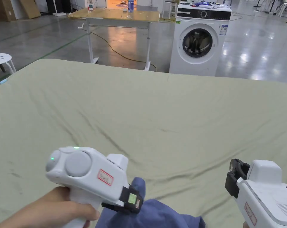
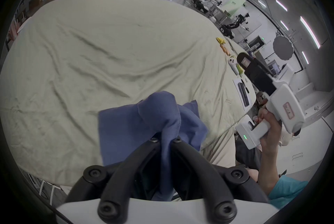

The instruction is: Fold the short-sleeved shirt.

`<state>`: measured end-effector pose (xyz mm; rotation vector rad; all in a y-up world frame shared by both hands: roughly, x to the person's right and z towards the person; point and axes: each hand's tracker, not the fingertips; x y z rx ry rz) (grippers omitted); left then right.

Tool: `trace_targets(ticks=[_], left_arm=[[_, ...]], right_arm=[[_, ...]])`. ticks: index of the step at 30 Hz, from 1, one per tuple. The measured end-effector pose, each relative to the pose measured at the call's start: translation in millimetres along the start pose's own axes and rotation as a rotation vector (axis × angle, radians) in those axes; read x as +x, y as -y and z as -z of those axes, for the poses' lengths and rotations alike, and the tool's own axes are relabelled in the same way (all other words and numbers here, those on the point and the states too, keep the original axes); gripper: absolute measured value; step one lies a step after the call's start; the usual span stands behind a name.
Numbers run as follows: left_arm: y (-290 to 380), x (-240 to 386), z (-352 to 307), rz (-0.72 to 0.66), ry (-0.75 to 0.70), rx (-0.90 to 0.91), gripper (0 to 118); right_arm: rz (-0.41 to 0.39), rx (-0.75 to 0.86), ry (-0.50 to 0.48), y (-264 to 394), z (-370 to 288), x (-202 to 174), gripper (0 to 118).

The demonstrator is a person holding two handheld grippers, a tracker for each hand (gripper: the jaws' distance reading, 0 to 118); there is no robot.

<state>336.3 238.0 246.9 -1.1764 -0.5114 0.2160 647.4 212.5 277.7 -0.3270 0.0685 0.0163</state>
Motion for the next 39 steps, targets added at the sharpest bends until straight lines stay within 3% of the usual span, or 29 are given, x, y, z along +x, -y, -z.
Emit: trace_targets(ticks=[7,19,21,25,26,29,30,32,33,36,39], left_arm=[[2,32,56,0.014,-0.046,-0.047,3],[5,53,85,-0.023,0.001,-0.055,4],[4,50,91,-0.039,0.022,-0.060,13],[6,42,89,-0.051,0.110,-0.034,64],[6,40,86,-0.050,0.121,-0.023,65],[8,28,77,-0.079,0.175,0.014,62],[10,24,77,-0.074,0.177,0.015,54],[14,22,81,-0.077,0.162,0.032,24],[16,20,88,-0.082,0.159,0.029,16],[24,18,117,-0.103,0.236,-0.022,10],[32,22,143,-0.063,0.219,-0.002,7]], right_arm=[[0.005,-0.002,0.019,2,-5,8,1],[0.013,-0.011,0.042,7,-8,16,1],[0.019,-0.012,0.044,7,-9,17,1],[0.021,-0.013,0.048,8,-11,20,1],[0.019,-0.013,0.050,8,-12,20,1],[0.020,-0.015,0.058,9,-15,25,1],[0.022,-0.014,0.061,9,-16,26,1],[0.022,-0.011,0.068,10,-20,28,1],[0.021,-0.012,0.071,11,-21,29,1],[0.026,-0.017,0.079,13,-21,31,1],[0.033,-0.025,0.085,16,-20,33,1]])
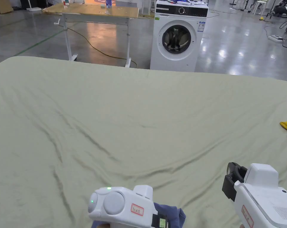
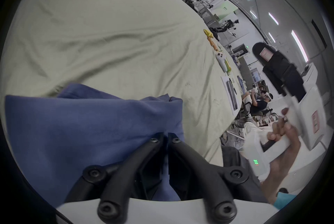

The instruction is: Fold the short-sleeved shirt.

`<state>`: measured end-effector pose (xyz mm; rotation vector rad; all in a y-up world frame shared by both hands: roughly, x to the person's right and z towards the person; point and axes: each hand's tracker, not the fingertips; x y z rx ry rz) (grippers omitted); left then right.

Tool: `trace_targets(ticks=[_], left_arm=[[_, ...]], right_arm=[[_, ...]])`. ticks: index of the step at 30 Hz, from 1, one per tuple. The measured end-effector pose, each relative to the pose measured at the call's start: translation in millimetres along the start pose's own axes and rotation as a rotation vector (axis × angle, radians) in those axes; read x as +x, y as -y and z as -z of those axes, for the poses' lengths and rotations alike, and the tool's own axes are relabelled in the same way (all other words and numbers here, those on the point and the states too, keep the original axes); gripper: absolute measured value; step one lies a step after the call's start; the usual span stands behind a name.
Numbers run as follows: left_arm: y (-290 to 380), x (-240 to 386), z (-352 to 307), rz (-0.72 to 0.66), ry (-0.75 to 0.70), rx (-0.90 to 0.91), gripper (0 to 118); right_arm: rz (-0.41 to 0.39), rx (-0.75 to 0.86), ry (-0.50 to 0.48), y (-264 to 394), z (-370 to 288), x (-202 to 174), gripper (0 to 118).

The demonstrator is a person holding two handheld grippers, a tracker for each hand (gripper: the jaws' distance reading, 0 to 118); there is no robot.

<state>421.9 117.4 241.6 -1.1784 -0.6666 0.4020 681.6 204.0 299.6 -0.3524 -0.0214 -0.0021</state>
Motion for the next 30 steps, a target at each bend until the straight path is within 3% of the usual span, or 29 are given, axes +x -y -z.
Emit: trace_targets(ticks=[7,14,22,25,30], left_arm=[[11,-9,13,0.000,-0.005,0.038,2],[-3,-7,-52,0.124,-0.046,0.217,2],[-13,-11,-135,0.322,-0.438,0.685,2],[-15,-18,-155,0.301,-0.524,0.807,2],[-5,-23,-172,0.382,-0.739,1.022,2]], right_arm=[[0.003,-0.009,0.002,2,4,0,1],[-0.004,0.014,0.002,-3,16,-9,1],[-0.002,0.084,0.008,-16,29,-22,1],[0.009,0.118,0.011,-22,29,-26,1],[0.001,0.192,0.027,-31,20,-35,1]])
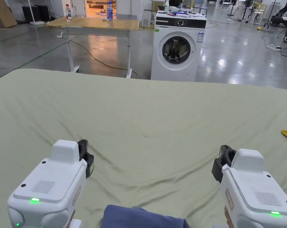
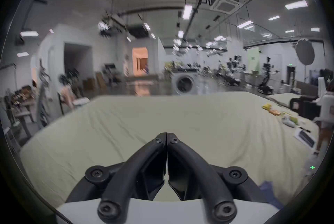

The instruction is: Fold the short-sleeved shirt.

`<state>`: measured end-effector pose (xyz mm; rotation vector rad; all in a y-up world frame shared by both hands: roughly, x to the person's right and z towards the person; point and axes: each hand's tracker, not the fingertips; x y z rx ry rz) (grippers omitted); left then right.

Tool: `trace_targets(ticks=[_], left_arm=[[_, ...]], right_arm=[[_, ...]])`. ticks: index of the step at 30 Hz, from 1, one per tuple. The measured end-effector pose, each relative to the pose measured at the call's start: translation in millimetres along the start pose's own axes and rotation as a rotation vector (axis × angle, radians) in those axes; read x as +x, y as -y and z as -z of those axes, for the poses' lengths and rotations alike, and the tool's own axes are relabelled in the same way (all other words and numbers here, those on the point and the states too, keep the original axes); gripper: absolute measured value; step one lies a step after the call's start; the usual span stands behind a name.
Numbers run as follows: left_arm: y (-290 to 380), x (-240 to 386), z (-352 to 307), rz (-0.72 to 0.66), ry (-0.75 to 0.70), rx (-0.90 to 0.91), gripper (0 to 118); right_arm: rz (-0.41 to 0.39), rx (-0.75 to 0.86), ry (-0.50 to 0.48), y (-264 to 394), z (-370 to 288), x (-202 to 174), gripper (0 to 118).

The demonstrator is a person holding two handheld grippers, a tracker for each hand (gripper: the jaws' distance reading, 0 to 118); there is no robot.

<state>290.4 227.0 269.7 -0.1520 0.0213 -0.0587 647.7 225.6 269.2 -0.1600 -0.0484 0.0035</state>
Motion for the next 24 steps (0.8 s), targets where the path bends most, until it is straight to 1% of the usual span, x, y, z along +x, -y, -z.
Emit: trace_targets(ticks=[2,4,7,9,10,12,13,15,17,20,23,24], left_arm=[[3,-5,-5,0.004,-0.040,0.057,2],[3,-8,-8,-0.008,-0.082,0.072,2],[3,-15,-10,-0.033,-0.085,0.063,2],[5,-18,-12,-0.044,-0.082,0.055,2],[7,-22,-11,-0.047,-0.081,0.049,2],[10,-25,-12,-0.058,-0.066,0.028,2],[13,-25,-13,-0.063,-0.058,0.020,2],[18,-27,-13,-0.063,-0.047,0.002,2],[23,-27,-14,-0.060,-0.040,-0.014,2],[30,-28,-16,-0.059,-0.013,-0.040,2],[37,-30,-18,-0.063,0.002,-0.067,2],[40,-31,-18,-0.070,0.007,-0.078,2]], right_arm=[[0.002,0.033,0.006,-4,-4,-3,1],[-0.003,0.063,0.010,-8,-9,-5,1],[-0.029,0.076,0.004,-14,-17,-9,1],[-0.041,0.053,-0.019,-15,-28,-12,1],[-0.039,0.032,-0.044,-12,-35,-14,1],[-0.070,-0.048,-0.119,0,-46,-23,1],[-0.071,-0.101,-0.158,8,-51,-28,1],[-0.047,-0.208,-0.255,29,-59,-39,1],[-0.067,-0.309,-0.309,51,-66,-52,1],[-0.114,-0.363,-0.330,83,-69,-66,1],[-0.105,-0.385,-0.298,108,-62,-71,1],[-0.128,-0.398,-0.288,117,-58,-72,1]])
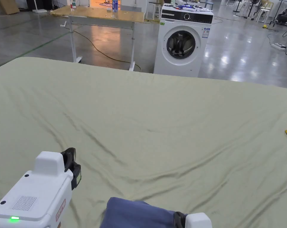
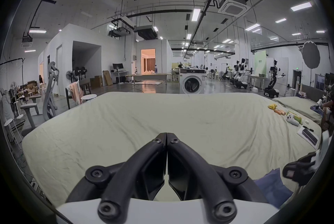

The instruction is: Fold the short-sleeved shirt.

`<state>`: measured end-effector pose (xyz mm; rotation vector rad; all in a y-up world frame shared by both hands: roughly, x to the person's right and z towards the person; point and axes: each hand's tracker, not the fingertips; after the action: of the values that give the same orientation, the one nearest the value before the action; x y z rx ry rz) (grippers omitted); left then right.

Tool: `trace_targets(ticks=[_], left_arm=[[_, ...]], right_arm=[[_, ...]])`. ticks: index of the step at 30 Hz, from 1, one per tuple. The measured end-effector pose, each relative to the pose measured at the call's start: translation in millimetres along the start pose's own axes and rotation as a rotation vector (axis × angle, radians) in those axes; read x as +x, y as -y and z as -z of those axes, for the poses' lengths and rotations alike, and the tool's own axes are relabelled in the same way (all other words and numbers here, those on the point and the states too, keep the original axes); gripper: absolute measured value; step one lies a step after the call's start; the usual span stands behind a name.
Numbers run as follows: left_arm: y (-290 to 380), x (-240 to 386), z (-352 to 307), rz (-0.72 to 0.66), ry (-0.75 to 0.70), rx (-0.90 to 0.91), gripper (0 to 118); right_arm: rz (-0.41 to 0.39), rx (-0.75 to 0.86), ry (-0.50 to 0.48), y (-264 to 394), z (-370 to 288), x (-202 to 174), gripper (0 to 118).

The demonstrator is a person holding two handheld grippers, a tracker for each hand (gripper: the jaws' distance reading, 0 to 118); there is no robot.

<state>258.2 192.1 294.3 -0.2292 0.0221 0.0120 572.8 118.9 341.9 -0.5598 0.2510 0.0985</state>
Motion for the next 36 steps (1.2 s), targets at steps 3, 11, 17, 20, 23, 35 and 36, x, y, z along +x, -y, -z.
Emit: trace_targets(ticks=[3,11,17,20,23,35,36], left_arm=[[7,-6,0,-0.033,0.021,-0.039,2],[22,-23,7,-0.133,0.194,-0.295,2],[34,-43,26,-0.312,0.434,-0.535,5],[44,-54,43,-0.477,0.587,-0.682,34],[58,-54,60,-0.517,0.708,-0.802,83],[120,-19,114,-0.699,0.904,-0.911,67],[124,-18,116,-0.711,0.890,-0.915,58]], right_arm=[[-0.034,-0.031,0.093,22,18,0,1],[-0.042,0.002,0.171,45,36,-2,1],[-0.048,0.003,0.168,45,33,-2,1],[-0.046,-0.004,0.159,44,33,1,1],[-0.035,-0.009,0.150,43,33,2,1],[-0.015,-0.013,0.134,42,32,5,1],[-0.013,-0.015,0.134,42,32,7,1]])
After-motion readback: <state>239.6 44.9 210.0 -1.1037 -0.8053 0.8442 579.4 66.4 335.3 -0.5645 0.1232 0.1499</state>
